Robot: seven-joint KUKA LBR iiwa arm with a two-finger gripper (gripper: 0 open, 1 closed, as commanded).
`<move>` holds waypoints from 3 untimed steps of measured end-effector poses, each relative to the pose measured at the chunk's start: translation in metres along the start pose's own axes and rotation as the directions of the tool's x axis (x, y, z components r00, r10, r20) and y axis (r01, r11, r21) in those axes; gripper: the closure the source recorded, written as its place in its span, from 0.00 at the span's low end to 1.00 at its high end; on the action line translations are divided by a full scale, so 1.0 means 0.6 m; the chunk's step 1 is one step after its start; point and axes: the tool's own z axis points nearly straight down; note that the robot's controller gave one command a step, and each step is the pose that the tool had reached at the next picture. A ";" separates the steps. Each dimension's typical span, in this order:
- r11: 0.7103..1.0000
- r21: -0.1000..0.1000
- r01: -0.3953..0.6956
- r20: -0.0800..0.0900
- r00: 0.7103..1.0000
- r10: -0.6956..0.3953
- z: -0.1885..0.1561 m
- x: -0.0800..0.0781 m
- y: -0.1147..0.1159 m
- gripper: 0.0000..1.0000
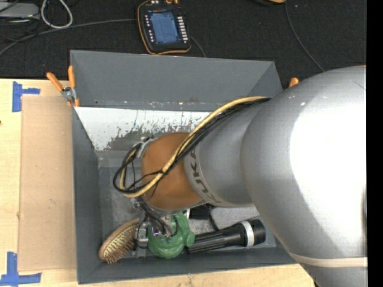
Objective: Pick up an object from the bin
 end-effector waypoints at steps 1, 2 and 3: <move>0.974 -0.005 -0.227 0.007 0.974 0.227 -0.002 0.032 -0.029 0.00; 1.000 0.000 -0.016 0.000 1.000 0.016 -0.137 0.006 -0.013 1.00; 1.000 0.000 -0.017 0.000 1.000 0.017 -0.137 0.006 -0.013 0.00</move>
Offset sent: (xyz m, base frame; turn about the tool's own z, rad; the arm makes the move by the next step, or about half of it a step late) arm -0.0044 -0.0080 0.0831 0.0148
